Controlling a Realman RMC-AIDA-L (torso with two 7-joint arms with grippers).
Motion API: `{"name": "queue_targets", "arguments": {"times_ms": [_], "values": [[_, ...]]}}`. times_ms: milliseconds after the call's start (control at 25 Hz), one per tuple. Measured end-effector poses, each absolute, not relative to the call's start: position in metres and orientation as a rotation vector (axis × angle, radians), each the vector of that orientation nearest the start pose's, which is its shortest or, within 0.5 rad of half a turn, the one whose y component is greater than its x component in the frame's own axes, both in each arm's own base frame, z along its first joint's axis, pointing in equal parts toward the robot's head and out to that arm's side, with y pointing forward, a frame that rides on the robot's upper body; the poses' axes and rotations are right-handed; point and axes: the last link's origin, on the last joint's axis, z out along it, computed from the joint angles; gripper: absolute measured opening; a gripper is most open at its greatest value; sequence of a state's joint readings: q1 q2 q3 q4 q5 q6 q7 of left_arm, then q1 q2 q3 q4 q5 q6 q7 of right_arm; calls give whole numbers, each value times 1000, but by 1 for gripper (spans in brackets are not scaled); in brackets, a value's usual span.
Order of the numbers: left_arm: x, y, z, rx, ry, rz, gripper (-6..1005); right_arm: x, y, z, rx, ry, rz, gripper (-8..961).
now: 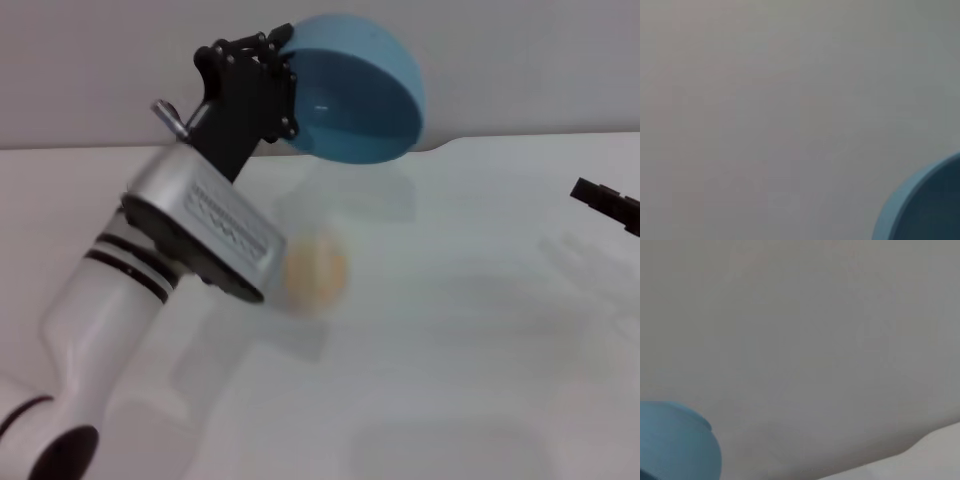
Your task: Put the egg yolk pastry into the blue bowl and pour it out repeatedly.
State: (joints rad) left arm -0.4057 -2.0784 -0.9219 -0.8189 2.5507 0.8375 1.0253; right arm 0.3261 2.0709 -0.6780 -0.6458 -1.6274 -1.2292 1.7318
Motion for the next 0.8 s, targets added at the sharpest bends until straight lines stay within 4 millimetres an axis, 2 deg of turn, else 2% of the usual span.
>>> {"name": "queue_targets", "arguments": {"times_ms": [200,400,640,800], "values": [[-158,350,-70,-1655,577,-300,-1,337,327,45,-1937,1291,957,490],[-158,353,-67,-1647,556,-302,-1,338,327,43,-1936,1300,958,490],[-156,378,-47,-1638,241,-300,-1,331,333,40,-1976,1271,948,491],[-159,400,-34,-1730,34,-261,-1,321,341,34,-2032,1242,932,490]]}}
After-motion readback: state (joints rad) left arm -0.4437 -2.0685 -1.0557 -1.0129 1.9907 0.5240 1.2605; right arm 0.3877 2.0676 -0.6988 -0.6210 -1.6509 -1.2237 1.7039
